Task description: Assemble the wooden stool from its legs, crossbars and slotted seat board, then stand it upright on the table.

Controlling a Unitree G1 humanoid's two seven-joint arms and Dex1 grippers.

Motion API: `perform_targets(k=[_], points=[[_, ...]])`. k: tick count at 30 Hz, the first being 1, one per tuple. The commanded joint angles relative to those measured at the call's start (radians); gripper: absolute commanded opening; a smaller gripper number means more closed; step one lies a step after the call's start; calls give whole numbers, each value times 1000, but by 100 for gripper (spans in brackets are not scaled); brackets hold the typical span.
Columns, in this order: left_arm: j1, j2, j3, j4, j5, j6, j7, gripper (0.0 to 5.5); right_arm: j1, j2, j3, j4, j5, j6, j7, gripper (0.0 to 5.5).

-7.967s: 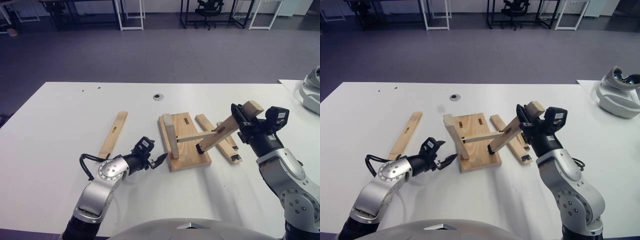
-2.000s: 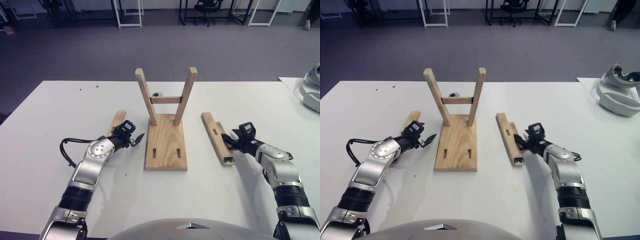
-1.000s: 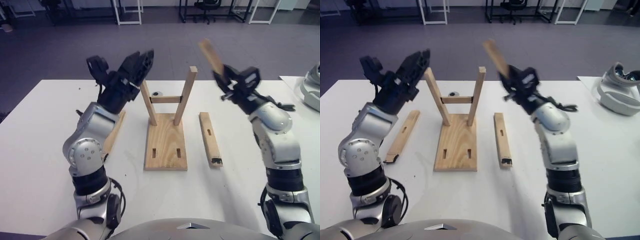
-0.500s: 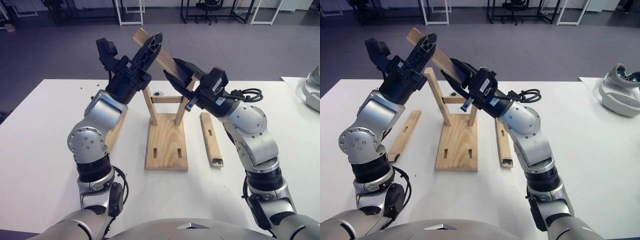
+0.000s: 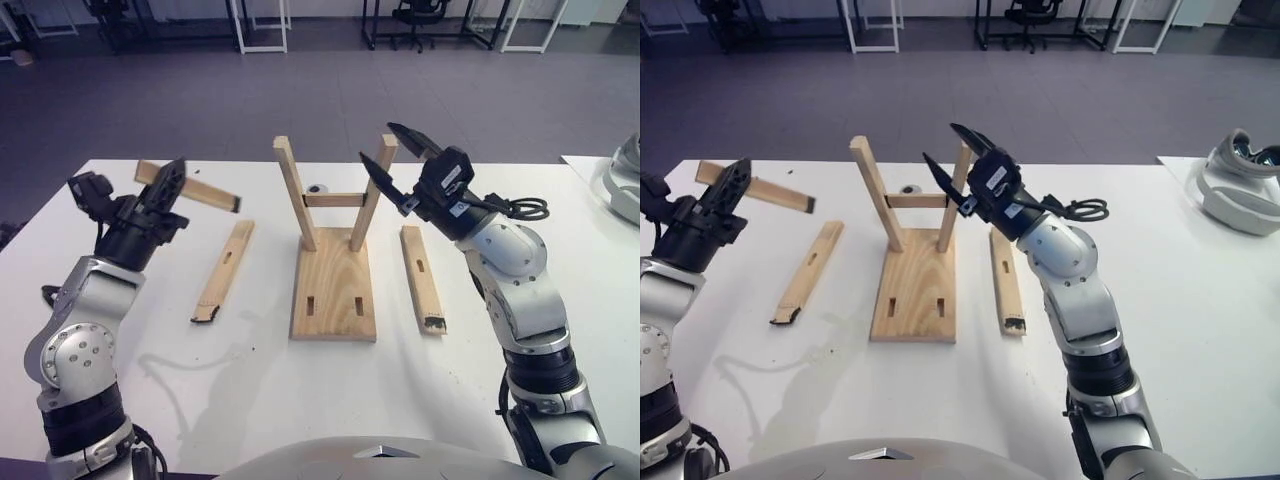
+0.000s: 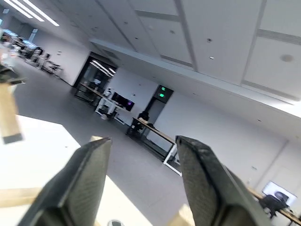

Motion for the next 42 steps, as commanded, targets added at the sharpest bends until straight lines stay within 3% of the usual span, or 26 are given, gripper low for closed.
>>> perform_targets(k=[1, 6, 16, 25, 31, 42], points=[[-25, -29, -101, 234, 196, -142, -101, 40, 111, -16, -28, 79, -61, -32, -48, 253], [-18, -75, -114, 344, 256, -215, -155, 40, 86, -1, -130, 234, -84, 45, -167, 253], [1, -55, -87, 376, 295, -165, -121, 40, 126, -1, -100, 306, -142, -10, -171, 253], [-70, 39, -136, 488, 358, -35, -138, 40, 126, 7, -90, 317, -148, -1, -172, 253], [-39, 110, -274, 542, 446, 76, -185, 40, 116, 7, -90, 335, -153, 2, -177, 253], [6, 119, -477, 769, 652, -98, -188, 40, 92, 11, -98, 357, -170, 6, -195, 253]])
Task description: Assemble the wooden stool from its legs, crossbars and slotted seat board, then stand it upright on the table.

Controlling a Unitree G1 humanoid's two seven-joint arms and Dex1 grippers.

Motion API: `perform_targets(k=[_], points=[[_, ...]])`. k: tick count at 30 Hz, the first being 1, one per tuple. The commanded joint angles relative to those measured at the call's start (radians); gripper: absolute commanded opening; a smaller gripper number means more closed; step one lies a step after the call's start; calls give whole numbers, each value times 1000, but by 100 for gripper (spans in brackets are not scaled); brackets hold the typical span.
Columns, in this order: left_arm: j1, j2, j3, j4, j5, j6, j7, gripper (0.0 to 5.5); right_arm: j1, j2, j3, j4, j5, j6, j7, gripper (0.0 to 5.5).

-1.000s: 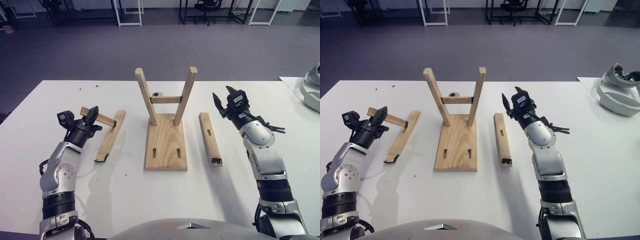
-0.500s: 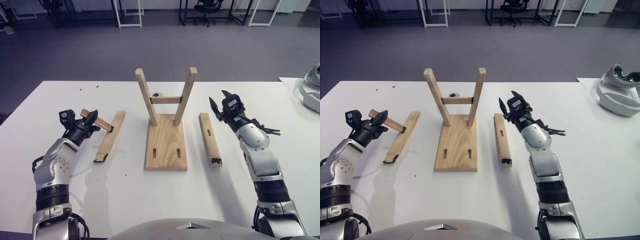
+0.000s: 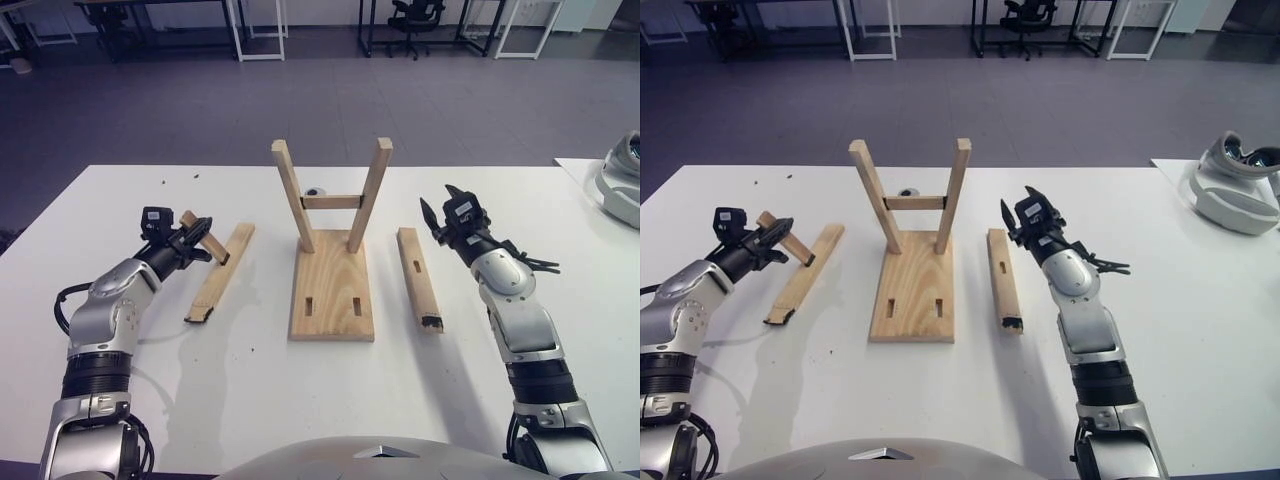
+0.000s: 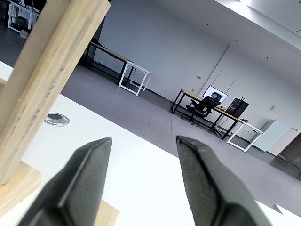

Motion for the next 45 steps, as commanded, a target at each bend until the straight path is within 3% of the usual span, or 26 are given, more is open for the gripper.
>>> perform_targets(k=[1, 9, 11, 12, 14, 18, 25, 28, 31, 37, 41, 43, 45], points=[[126, -29, -162, 283, 211, 53, 22, 40, -26, 4, -6, 14, -5, 12, -12, 253], [104, -39, -132, 388, 169, 0, -43, 40, -37, 4, -8, 22, -12, 10, -14, 253], [74, -48, -63, 318, 103, 2, -28, 40, -39, 5, -7, 23, -13, 8, -14, 253], [56, -45, -30, 284, 80, -12, -21, 78, -39, 4, -8, 25, -14, 6, -16, 253], [23, -16, 8, 210, 63, -20, -29, 101, -37, 4, -9, 30, -16, 1, -20, 253], [14, 41, 1, 118, 135, -27, -40, 169, -35, 7, -1, 38, -24, -11, -30, 253], [209, 69, 22, -154, 167, 201, 25, 289, -7, 12, 5, 29, -28, -10, -44, 253], [225, 48, -6, -123, 184, 231, 19, 329, -7, 14, 11, 30, -30, -8, -48, 253], [202, 41, -26, -68, 218, 210, 10, 329, -17, 14, 16, 38, -32, -8, -48, 253], [214, 25, -45, 22, 259, 10, -62, 235, -30, 27, -25, 34, 29, 40, -18, 253], [175, -13, 84, 68, 204, -204, -38, 206, -91, 39, -122, -1, 234, 187, 67, 253], [122, -13, 201, 21, 141, -325, -28, 206, -159, 46, -169, -53, 371, 282, 105, 253], [91, -6, 238, -82, 107, -353, -35, 205, -225, 66, -179, -112, 504, 378, 140, 253]])
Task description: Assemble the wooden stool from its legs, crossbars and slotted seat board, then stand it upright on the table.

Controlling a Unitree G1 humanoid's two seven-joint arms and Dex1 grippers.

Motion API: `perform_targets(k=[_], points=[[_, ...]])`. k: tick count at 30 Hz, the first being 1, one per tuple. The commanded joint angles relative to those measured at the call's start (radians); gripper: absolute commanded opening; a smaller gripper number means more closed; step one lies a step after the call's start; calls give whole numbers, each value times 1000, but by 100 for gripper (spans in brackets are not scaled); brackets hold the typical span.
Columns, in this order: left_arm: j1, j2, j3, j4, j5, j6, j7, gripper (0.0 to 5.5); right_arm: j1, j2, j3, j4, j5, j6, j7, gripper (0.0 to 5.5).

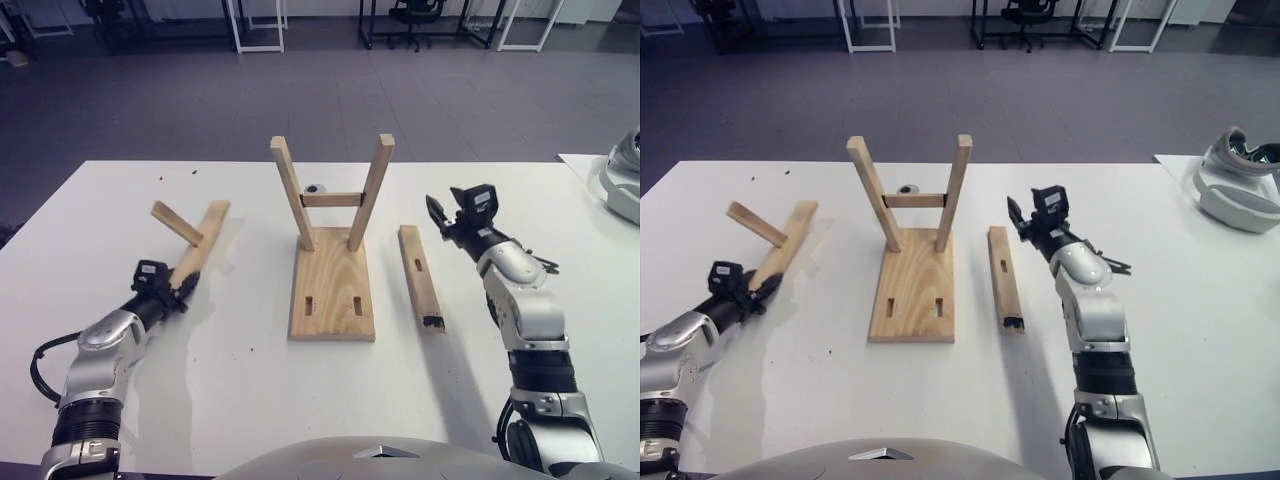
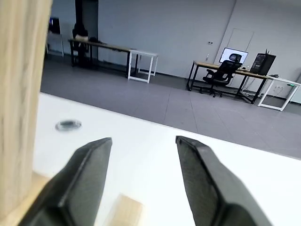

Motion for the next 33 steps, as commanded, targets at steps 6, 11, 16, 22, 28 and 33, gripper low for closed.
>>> perform_targets(k=[6, 11, 16, 22, 28, 33], points=[[-253, 2, -128, -550, -101, 36, -31, 205, -425, 260, -36, -117, 593, 341, -31, 253], [-268, 4, -281, -646, -46, 65, -87, 205, -522, 353, -66, -28, 676, 337, -143, 253], [-228, 10, -294, -655, -16, 46, -116, 205, -517, 366, -96, -23, 717, 331, -213, 235], [-209, 14, -289, -661, -2, 40, -132, 205, -512, 345, -154, -17, 805, 354, -277, 133], [-158, 15, -323, -703, -52, 91, -188, 203, -383, 297, -124, -111, 846, 392, -268, 108], [22, -17, -321, -706, -47, 143, -142, 291, 141, 193, -236, -430, 793, 363, -302, 103]])
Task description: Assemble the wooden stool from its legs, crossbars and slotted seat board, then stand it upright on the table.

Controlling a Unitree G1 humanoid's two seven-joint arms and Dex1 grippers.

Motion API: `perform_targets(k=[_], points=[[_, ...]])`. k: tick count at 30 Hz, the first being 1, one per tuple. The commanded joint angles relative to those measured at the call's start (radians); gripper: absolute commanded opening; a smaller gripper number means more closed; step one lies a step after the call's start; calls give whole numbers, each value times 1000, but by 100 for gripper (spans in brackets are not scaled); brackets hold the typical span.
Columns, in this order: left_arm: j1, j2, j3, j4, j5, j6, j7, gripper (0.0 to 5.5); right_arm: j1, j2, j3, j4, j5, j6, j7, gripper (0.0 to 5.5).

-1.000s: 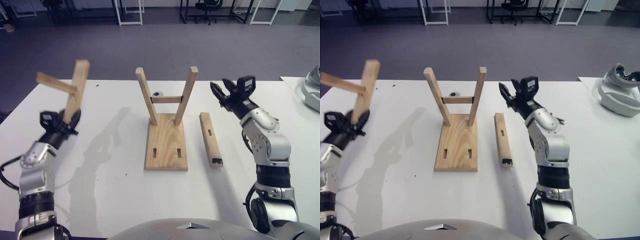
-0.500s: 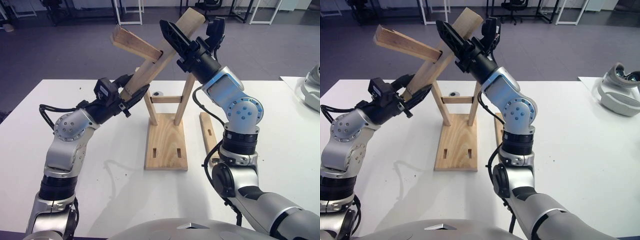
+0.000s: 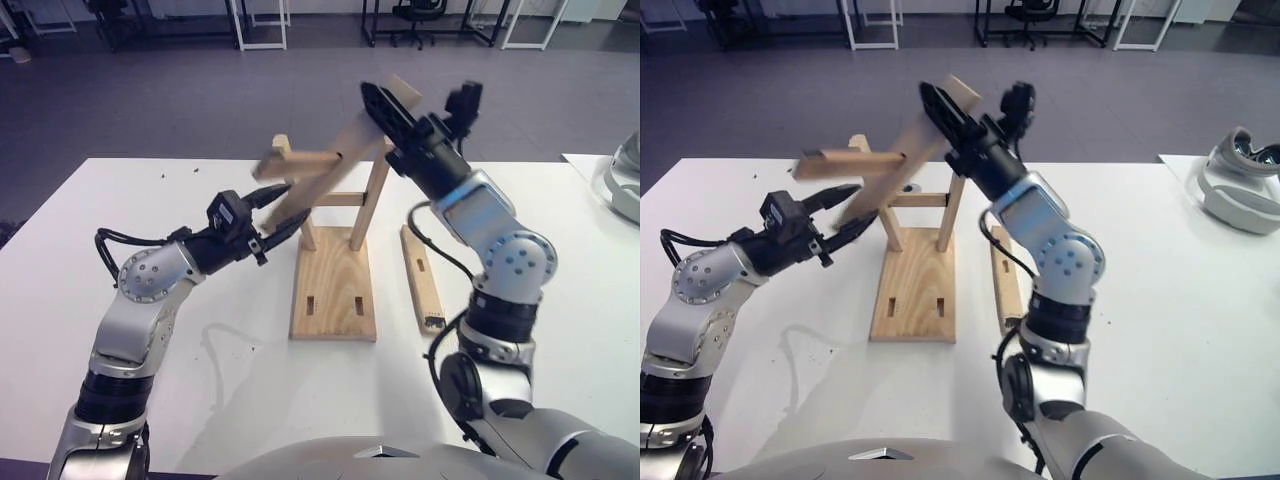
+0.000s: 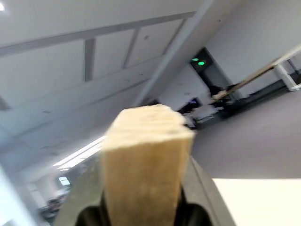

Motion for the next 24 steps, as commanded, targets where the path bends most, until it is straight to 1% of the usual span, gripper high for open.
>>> perform_targets(k=[1, 3, 6, 11, 15, 19, 22, 24], points=[[174, -29, 10, -8, 23, 30, 54, 316, 451, -61, -106, -255, -74, -35, -34, 103], [252, -39, 21, 5, 55, 20, 91, 345, 580, -54, -103, -324, -74, -44, -46, 103], [308, -36, 15, 92, 153, 3, 146, 390, 660, -53, -96, -353, -47, -60, -76, 103], [333, -45, -78, 218, 285, 51, 184, 393, 673, -56, -66, -339, -52, -95, -150, 103], [333, -57, -144, 251, 334, 109, 180, 393, 669, -32, -48, -328, 13, -120, -221, 103], [332, -69, -178, 215, 336, 148, 178, 393, 669, -54, -33, -328, 42, -124, -248, 103], [334, -79, -192, 167, 323, 180, 178, 393, 690, -110, -8, -347, -30, -111, -251, 103], [337, -84, -197, 123, 307, 207, 173, 393, 700, -141, -17, -361, -86, -125, -275, 103]])
